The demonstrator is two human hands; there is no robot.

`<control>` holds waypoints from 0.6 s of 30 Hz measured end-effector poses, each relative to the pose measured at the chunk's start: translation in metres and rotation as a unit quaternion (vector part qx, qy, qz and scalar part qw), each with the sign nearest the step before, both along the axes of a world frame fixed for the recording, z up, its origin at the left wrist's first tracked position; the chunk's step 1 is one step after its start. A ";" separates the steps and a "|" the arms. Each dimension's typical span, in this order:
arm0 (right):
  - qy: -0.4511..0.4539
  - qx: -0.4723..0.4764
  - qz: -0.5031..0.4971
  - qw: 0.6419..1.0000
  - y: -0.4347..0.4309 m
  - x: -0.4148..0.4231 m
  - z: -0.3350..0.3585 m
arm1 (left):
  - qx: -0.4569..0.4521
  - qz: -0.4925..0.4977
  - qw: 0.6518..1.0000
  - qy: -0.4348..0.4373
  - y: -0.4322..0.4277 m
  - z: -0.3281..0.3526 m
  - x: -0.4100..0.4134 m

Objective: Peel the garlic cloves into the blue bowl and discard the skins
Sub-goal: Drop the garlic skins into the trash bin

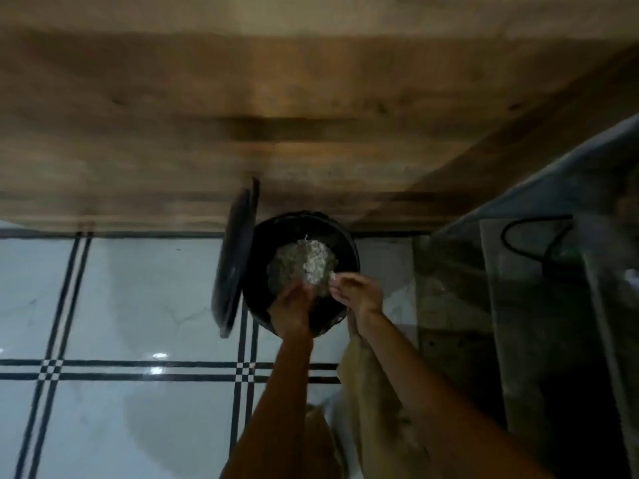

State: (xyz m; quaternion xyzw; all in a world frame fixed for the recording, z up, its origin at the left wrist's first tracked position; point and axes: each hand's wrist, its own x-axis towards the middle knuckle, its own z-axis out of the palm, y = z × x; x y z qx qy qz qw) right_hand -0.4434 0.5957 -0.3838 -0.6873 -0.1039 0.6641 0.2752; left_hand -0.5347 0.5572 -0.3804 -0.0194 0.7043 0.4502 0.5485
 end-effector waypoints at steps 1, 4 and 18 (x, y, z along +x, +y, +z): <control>-0.020 0.009 0.040 0.999 0.005 -0.006 -0.015 | -0.006 -0.039 0.997 0.068 0.005 -0.019 -0.005; -0.073 -0.005 0.132 0.989 0.012 -0.018 -0.057 | -0.027 -0.106 0.981 0.160 0.013 -0.059 -0.012; -0.271 0.106 0.267 0.919 0.014 -0.018 -0.082 | -0.057 -0.301 0.901 0.306 0.028 -0.053 -0.019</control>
